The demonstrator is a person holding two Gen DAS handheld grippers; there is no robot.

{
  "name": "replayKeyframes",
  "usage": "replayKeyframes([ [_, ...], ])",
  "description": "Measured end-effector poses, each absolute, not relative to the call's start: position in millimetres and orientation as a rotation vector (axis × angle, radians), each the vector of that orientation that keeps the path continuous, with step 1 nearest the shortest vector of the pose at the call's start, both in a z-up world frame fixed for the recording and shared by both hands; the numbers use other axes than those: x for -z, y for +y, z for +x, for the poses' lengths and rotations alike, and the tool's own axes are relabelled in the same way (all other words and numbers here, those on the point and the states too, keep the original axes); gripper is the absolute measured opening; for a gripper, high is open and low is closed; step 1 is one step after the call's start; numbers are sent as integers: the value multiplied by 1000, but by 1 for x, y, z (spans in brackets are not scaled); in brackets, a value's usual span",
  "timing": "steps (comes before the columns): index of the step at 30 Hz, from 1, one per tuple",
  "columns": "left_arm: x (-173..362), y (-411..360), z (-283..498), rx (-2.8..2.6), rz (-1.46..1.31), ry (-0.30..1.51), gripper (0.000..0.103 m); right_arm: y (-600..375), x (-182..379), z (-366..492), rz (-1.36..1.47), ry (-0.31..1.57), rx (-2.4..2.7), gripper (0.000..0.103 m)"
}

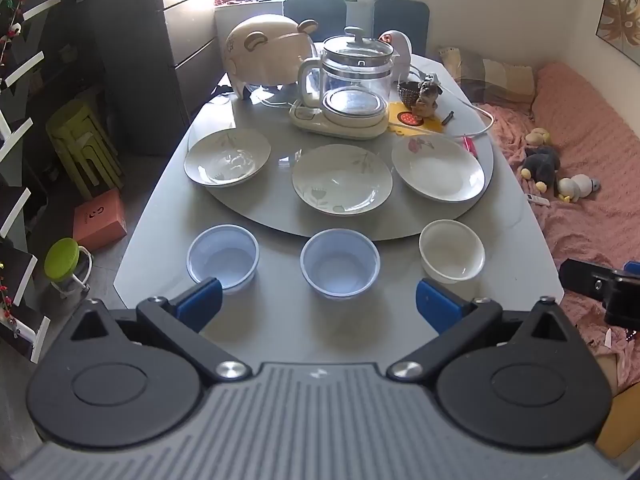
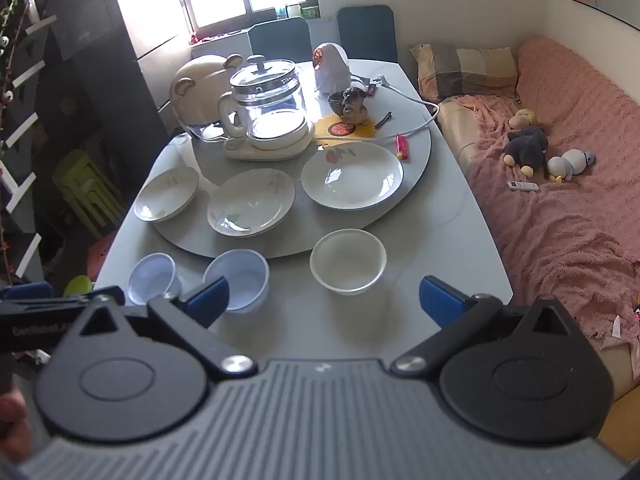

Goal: Organize plates and bowls
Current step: 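Move both grippers toward the rose-print white plate on the turntable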

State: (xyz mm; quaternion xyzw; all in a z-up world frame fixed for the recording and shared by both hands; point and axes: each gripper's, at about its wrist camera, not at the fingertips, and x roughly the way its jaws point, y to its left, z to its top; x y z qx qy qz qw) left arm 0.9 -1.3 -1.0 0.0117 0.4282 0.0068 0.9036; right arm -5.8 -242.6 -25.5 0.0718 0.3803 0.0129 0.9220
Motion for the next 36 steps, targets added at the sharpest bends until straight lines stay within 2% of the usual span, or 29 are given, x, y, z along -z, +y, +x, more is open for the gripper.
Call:
replayKeyframes([
  [36, -7, 6, -9, -27, -14, 845, 103, -236, 24, -12, 137, 766, -48, 103],
])
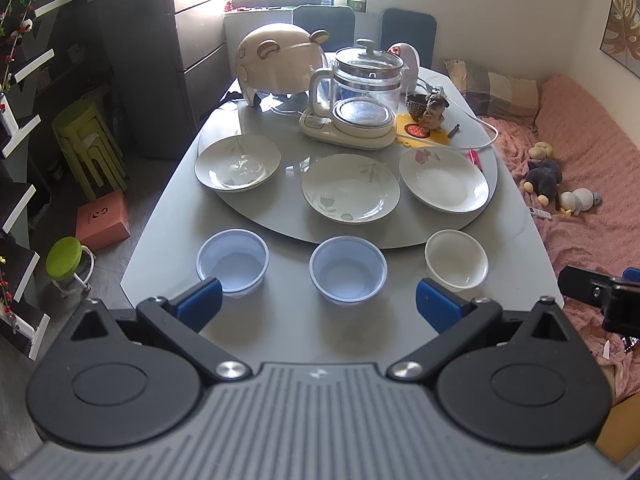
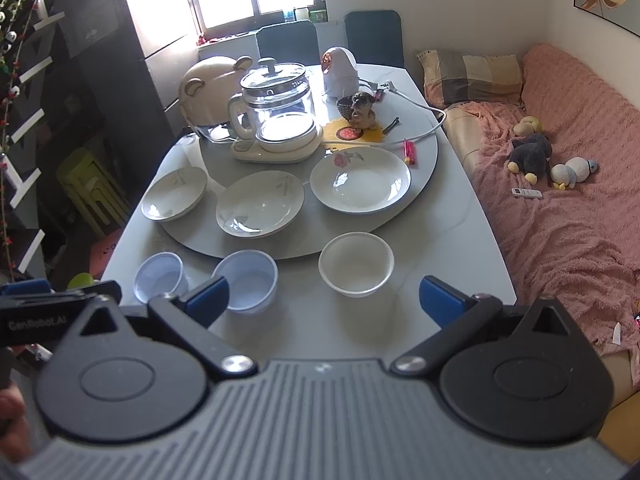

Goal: Organize plates and bowls
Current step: 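Move both grippers toward the rose-print white plate on the turntable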

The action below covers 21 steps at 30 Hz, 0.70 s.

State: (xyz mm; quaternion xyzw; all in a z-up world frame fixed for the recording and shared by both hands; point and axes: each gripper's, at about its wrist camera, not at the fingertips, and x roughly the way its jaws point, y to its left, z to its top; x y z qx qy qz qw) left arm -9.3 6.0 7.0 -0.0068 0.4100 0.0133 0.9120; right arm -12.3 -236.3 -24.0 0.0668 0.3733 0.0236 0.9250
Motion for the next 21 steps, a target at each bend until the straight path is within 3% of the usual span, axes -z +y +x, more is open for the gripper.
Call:
replayKeyframes([
  [21, -8, 12, -13, -32, -31, 833, 103, -232, 23, -14, 129, 757, -51, 103],
])
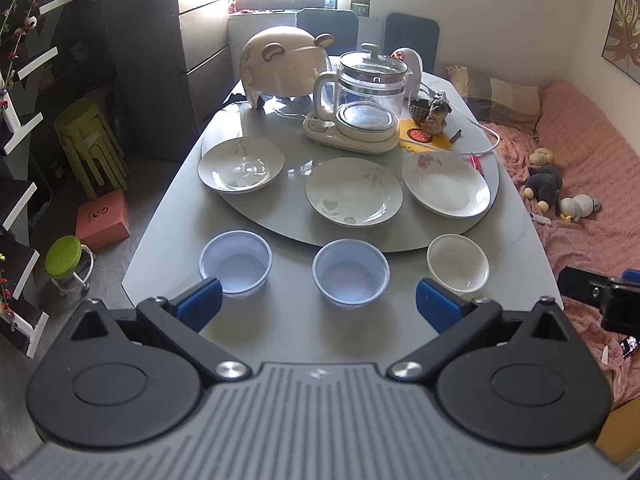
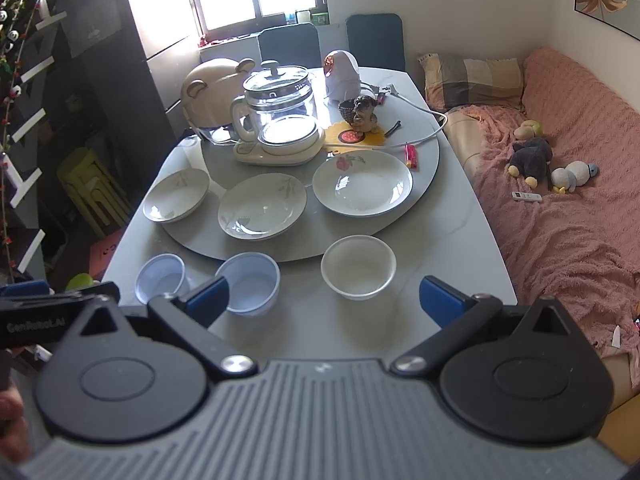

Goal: Organize plates and bowls
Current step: 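Move both grippers toward the rose-print white plate on the turntable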

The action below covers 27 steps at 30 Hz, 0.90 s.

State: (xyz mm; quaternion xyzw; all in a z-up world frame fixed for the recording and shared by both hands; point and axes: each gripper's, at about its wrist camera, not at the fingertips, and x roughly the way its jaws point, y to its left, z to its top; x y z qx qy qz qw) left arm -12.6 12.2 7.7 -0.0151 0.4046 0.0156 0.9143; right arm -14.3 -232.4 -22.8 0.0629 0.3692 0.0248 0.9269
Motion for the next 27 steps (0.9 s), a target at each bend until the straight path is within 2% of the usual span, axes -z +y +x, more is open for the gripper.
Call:
replayKeyframes([
  [27, -11, 19, -18, -23, -32, 813, 103, -222, 18, -14, 121, 761, -58, 103],
])
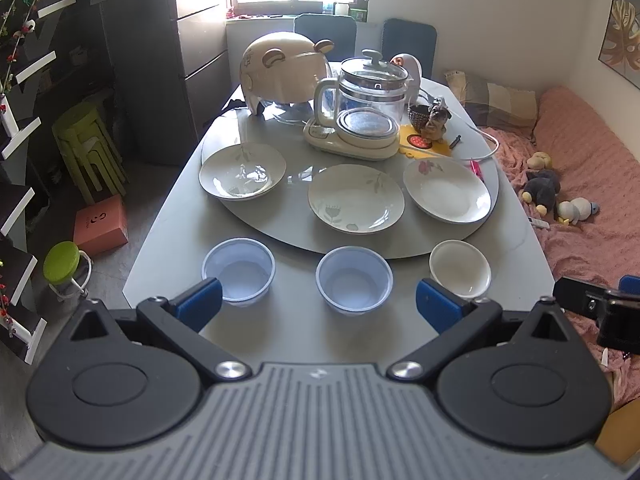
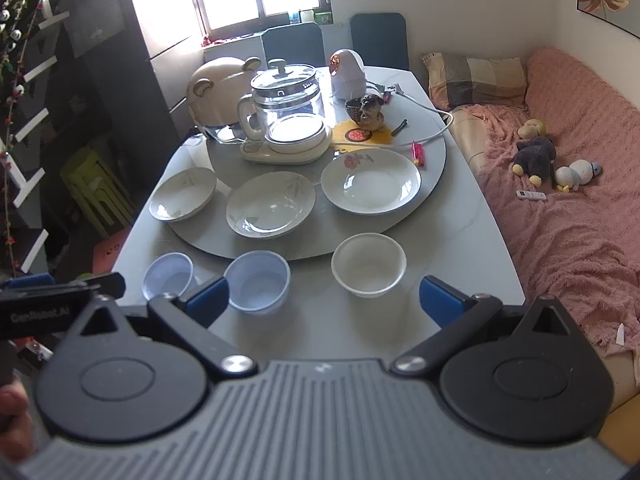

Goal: Organize plates and bowls
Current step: 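Move both grippers toward the rose-print white plate on the turntable, then close the left gripper on the rose plate rim while the right gripper also clamps the rim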

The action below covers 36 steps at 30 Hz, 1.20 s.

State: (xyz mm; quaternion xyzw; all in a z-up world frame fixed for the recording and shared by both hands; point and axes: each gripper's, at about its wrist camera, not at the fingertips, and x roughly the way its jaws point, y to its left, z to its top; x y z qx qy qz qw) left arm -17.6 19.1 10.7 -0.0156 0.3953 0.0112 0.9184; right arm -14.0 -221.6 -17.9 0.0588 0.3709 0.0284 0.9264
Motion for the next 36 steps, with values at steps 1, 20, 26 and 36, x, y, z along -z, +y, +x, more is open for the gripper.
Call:
replayKeyframes([
  [1, -11, 19, -18, -22, -33, 812, 103, -220, 17, -15, 114, 756, -59, 103],
  [20, -10, 59, -8, 94, -38, 820, 103, -192, 11, -19, 184, 714, -15, 103],
  [26, -9, 66, 16, 137, -39, 815, 103, -183, 17, -13, 216, 713, 35, 103],
  [36, 10, 13, 103, 174, -56, 828, 103, -227, 36, 41, 257, 727, 94, 103],
])
